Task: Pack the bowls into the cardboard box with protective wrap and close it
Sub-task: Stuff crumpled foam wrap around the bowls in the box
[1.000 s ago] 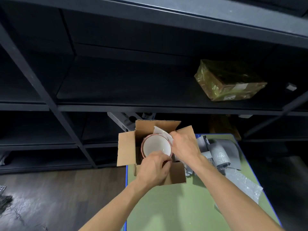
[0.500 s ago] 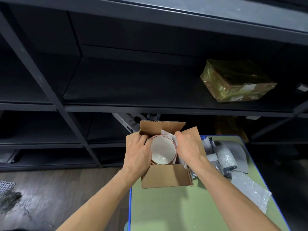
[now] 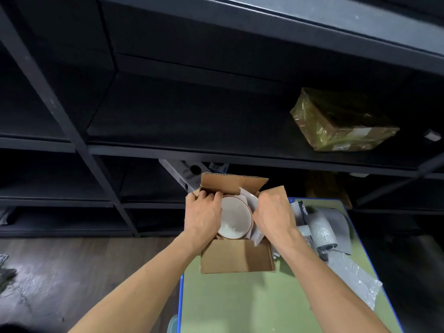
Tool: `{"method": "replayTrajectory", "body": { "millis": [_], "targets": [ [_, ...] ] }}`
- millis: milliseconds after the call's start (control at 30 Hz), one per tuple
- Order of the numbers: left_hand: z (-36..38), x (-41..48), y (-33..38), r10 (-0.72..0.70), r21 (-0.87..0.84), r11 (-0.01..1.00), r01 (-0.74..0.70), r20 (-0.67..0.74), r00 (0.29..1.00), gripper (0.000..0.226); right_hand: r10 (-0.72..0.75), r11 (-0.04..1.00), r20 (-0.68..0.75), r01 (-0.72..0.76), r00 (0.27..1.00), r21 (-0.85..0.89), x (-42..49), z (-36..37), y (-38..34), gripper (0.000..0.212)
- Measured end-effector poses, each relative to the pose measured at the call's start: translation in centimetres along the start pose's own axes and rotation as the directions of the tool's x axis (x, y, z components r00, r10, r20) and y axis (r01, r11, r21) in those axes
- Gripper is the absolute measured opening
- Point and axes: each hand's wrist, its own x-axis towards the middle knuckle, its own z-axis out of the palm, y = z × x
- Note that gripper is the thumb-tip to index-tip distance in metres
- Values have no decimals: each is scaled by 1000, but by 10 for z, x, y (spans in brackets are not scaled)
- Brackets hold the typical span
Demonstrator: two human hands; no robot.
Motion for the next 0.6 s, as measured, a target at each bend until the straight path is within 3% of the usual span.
{"method": "replayTrajectory", "body": {
  "millis": [133, 233, 400, 500, 600],
  "targets": [
    [-1, 3, 1, -21, -11, 1000, 21, 21, 1000, 35, -3, 999, 8, 3, 1000, -35, 5, 6, 0, 16],
    [-1, 1, 1, -25, -12, 1000, 25, 19, 1000, 35, -2, 998, 92, 8, 996, -59, 11, 15, -8, 16],
    [-2, 0, 1, -25, -11, 1000, 25, 5, 1000, 35, -23, 996, 155, 36, 988, -84, 16, 33, -15, 30],
    [0, 0, 1, -27, -12, 1000, 27, 2, 1000, 36, -65, 993, 88, 73, 994, -89, 15, 33, -12, 33],
    [0, 1, 2, -34, -21, 999, 33, -17, 999, 36, -148, 988, -77, 144, 986, -56, 11, 32, -12, 30]
  ]
}}
